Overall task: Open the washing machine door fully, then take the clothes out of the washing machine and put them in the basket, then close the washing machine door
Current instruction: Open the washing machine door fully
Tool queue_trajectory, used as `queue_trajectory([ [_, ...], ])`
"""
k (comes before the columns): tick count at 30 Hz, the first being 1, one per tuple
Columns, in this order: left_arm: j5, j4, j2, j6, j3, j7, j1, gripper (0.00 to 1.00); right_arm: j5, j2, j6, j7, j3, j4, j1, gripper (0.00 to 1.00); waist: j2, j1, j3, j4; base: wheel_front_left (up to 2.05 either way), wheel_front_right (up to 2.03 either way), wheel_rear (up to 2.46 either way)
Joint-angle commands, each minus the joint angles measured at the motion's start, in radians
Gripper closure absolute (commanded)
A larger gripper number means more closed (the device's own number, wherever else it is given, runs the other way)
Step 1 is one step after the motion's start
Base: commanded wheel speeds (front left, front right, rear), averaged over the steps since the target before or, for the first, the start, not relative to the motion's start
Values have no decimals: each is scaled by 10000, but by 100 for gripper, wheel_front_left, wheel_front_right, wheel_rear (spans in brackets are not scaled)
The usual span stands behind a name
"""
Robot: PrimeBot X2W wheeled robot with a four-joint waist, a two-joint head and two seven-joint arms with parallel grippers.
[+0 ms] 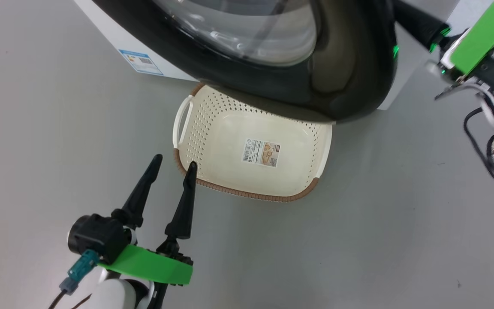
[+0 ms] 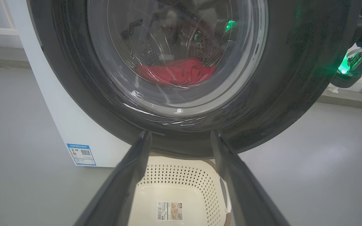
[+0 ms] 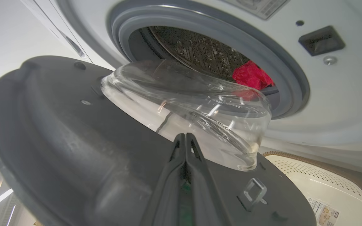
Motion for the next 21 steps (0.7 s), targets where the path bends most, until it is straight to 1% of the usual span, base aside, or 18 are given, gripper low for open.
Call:
queue_trajectory([
  [1,152,-188,152,-54,358,-120,158,0,100,293,79,195,176,-416,406,100,0,0,-116,-73,0,0,0],
  [13,220,-222,152,-54,391,-120,388,0,294,535,79,1023,284,-976,1231,100,0,0,-388,-167,0,0,0],
  [17,219,-228,152,-54,401,-120,403,0,234,573,79,1066,231,-1037,1296,100,0,0,-396,-162,0,0,0],
  [21,207,-238,152,-54,396,-120,398,0,-36,620,79,829,118,-1089,1329,100,0,0,-419,-134,0,0,0],
])
